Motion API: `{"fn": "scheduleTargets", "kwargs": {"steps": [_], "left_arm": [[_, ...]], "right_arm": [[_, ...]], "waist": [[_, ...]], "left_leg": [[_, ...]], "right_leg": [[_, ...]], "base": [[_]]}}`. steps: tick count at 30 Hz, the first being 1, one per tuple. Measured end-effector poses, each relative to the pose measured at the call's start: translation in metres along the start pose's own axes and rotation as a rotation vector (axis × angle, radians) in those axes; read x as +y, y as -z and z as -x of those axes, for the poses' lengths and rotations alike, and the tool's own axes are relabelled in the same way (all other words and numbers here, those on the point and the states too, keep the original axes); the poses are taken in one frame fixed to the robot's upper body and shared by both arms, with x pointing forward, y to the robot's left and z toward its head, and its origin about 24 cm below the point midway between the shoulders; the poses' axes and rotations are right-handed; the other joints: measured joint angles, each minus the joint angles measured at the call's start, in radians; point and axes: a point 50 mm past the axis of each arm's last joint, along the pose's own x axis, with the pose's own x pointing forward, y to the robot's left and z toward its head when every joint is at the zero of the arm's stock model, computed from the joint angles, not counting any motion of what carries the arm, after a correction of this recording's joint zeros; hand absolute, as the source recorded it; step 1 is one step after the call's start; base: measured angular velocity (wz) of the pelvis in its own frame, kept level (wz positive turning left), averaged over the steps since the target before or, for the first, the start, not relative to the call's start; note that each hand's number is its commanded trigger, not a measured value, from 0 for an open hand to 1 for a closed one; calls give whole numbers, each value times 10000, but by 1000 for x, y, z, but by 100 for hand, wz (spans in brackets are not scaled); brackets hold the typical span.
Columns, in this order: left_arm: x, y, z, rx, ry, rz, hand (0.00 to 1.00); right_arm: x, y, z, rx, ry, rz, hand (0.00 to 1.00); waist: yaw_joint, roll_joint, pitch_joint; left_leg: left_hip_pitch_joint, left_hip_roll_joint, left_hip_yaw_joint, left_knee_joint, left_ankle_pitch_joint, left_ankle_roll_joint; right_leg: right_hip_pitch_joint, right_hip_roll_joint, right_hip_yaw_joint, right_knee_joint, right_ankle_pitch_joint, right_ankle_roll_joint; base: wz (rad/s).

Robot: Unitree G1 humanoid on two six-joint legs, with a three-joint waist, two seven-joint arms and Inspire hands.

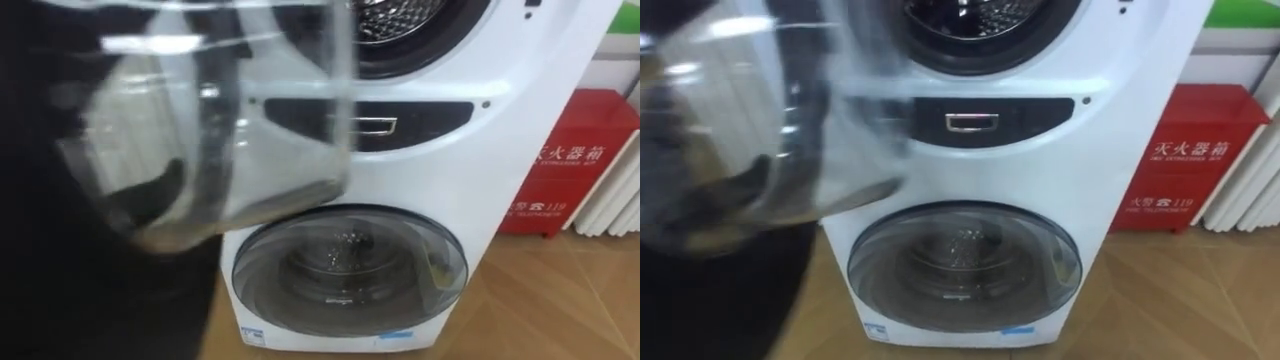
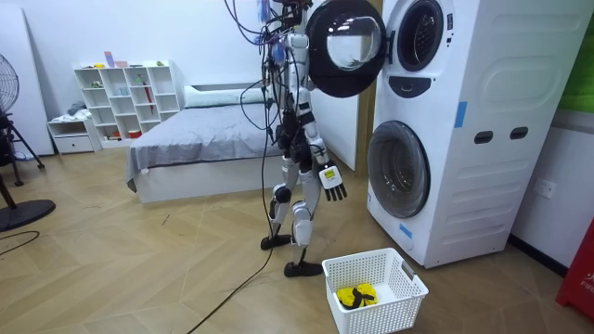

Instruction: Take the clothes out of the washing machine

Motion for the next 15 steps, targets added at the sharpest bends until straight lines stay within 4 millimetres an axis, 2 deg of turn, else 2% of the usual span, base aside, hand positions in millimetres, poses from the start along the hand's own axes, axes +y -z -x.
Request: {"fn": "scheduleTargets", "kwargs": {"steps": [2,5,10,13,15], "left_arm": [[-20,4,3,181,754,315,0],[-53,10,12,663,2255,625,0],[-68,16,19,933,3192,776,0],[-88,27,31,1508,4643,811,0],[-105,38,43,2097,5938,826,0]], "right_arm": [[7,-3,-2,-8,-278,358,0],[13,-9,-4,-112,-529,426,0],[16,-8,-4,-18,-661,721,0],[20,-8,-5,0,-792,789,0],[24,-11,-6,-73,-895,904,0]], "waist": [[-79,-64,-38],[-229,-106,-43],[-316,-147,-45],[-363,-224,-39],[-457,-309,-1]], "left_leg": [[-61,-3,3,6,4,-6],[-111,-27,20,8,4,-6],[-74,-26,47,6,15,-21],[-66,-27,89,5,15,-21],[-77,-25,137,7,15,-21]], "right_leg": [[-44,-15,-24,5,1,1],[-61,-31,-20,4,2,3],[-44,-18,45,4,1,3],[-67,-12,100,4,1,3],[-123,12,170,4,1,2]], "base": [[8],[-4],[-2],[-6],[-15]]}}
